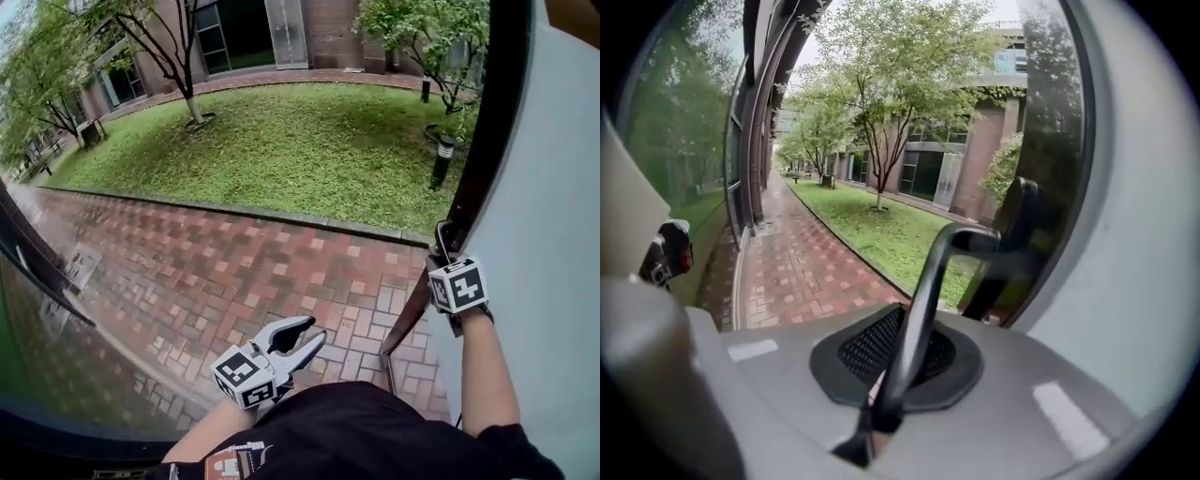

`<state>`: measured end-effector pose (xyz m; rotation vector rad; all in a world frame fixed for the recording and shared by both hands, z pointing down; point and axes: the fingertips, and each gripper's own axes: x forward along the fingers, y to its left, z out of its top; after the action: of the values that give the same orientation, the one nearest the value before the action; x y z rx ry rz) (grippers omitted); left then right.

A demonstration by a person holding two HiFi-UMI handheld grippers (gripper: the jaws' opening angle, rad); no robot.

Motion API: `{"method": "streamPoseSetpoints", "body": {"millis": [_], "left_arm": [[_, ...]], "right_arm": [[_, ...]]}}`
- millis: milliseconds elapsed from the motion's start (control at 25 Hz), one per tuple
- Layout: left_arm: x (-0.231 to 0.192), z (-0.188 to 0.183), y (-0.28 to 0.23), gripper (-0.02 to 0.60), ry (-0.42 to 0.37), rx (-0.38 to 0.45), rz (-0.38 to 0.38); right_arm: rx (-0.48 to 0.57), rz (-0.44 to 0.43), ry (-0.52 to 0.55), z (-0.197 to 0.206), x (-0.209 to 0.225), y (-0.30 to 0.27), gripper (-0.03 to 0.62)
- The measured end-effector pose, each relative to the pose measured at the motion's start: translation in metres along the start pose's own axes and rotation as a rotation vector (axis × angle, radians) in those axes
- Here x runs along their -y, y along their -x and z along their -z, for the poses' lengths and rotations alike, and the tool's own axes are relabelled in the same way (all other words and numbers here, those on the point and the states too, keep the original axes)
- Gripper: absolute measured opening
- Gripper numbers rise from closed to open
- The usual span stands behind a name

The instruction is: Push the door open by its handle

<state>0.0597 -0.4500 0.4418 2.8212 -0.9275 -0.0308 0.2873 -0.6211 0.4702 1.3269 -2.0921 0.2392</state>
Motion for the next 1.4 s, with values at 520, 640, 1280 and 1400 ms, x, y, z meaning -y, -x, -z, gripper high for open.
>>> {"method": "streamPoseSetpoints", "body": {"millis": [520, 640, 1280, 1400], "left_arm": [[-0.155, -0.012, -0.165, 0.137, 0.016, -0.019, 0.233], [-0.218, -0.015, -0.194, 0.137, 0.003, -0.048, 0.271], [-0.295, -0.021, -0.278, 0.137, 0.057, -0.087, 0.388], [-0.292, -0.024, -0.284, 0.137, 0.058, -0.089, 0.345]], "right_arm": [[-0.034, 0.174, -0.160, 0.062, 0.167, 0.020, 0.000], [-0.027, 0.215, -0.199, 0.072, 0.199, 0.015, 0.000], [0.281, 0.175, -0.704, 0.166, 0.151, -0.076, 0.014], [0.299, 0.068, -0.551, 0.111, 0.135, -0.130, 0.012]]}}
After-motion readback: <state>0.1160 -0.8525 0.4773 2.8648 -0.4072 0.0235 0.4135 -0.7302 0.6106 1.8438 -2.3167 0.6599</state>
